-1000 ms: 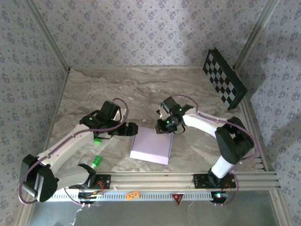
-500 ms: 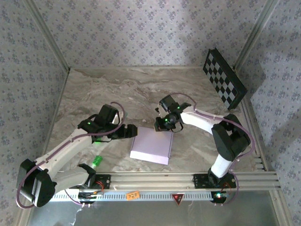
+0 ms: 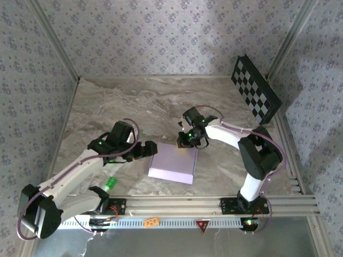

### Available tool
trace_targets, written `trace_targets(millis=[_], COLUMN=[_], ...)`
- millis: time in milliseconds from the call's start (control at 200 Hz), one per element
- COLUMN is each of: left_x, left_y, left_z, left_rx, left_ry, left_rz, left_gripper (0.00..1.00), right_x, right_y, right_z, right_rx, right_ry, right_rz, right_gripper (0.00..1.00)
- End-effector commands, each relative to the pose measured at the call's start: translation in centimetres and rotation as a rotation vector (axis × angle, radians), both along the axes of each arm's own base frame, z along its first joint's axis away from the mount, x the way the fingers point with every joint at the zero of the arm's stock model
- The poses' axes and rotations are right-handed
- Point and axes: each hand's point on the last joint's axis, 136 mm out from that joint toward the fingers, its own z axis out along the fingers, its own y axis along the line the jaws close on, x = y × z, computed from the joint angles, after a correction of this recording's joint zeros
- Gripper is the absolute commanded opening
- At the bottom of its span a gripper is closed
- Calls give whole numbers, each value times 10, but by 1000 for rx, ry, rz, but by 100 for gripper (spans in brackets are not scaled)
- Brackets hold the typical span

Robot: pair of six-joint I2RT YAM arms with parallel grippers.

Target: Fold the paper box

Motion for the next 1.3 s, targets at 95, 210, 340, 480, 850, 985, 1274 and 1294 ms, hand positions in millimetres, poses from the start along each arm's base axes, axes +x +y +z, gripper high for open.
trace_targets(millis=[95,210,340,480,850,985,1274,1294], left_x=[4,5,9,23,46,46,50,51], left_y=[0,-1,-8,-15,-32,-44,-61,-61], left_z=[8,4,-1,7,28,24,30,29], left_rx=[-77,-116,-214,-326,-411,-410,-449,-449], left_ry=[23,71,126,127,131,158,170,171], left_rz=[107,175,264,345,388,372,363,364], left_gripper=[100,100,100,100,100,100,92,92], right_x=[8,10,10,10,11,12,18,18], right_y=[-21,-21,-20,-20,-23,-25,-27,-26], right_z=[-28,-26,-25,-25,-26,-27,-21,-20], right_rx=[-100,-98,-96,-97,-100,-99,-86,-84], right_ry=[34,28,28,26,28,29,15,11], right_rz=[-59,-57,-54,-51,-54,-58,-68,-67], right_gripper=[10,10,10,10,11,11,12,12])
